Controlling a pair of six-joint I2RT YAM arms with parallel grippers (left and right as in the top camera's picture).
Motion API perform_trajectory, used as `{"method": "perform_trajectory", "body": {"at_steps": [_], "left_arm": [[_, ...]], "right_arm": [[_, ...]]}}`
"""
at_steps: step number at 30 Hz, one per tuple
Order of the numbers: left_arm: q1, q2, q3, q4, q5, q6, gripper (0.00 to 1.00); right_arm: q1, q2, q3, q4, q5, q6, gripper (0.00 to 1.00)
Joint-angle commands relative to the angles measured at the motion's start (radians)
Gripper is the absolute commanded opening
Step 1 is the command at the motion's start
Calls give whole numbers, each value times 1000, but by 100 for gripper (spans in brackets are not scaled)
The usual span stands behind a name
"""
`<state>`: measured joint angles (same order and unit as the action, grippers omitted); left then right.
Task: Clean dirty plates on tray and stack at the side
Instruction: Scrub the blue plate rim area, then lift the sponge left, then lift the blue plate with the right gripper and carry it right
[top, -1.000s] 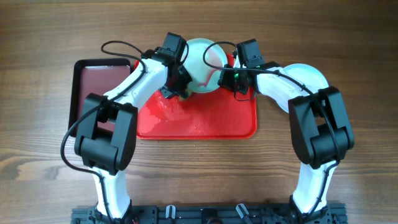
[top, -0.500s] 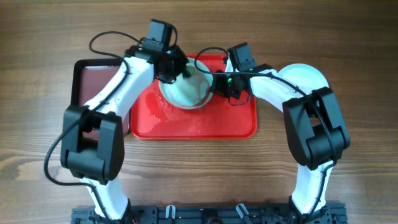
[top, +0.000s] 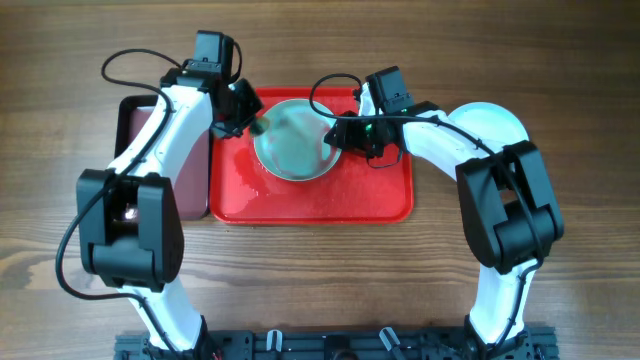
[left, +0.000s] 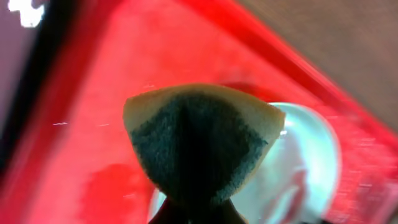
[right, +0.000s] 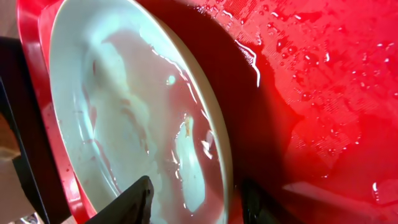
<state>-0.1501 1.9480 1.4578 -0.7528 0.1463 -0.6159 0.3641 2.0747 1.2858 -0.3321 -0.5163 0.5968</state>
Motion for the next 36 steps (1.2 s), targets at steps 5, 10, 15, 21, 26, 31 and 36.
{"method": "perform_trajectory", "body": {"at_steps": [5, 10, 15, 21, 26, 31, 36], "left_arm": [[6, -31, 16, -78, -193, 88, 4], [6, -31, 16, -79, -193, 88, 4], [6, -31, 16, -79, -193, 88, 4], [6, -31, 16, -79, -192, 88, 4], [6, -31, 16, -79, -192, 88, 4], [6, -31, 16, -79, -192, 88, 4], [5, -31, 16, -79, -189, 88, 4]], "right_arm": [[65, 47, -24, -24, 187, 42, 29], [74, 44, -24, -54, 204, 83, 4], [69, -45, -23, -110, 278, 55, 4], [69, -254, -23, -277, 521, -111, 4], [69, -365, -23, -365, 697, -176, 4], [69, -454, -23, -407, 843, -182, 4], [71, -502, -23, -412, 904, -205, 4]]}}
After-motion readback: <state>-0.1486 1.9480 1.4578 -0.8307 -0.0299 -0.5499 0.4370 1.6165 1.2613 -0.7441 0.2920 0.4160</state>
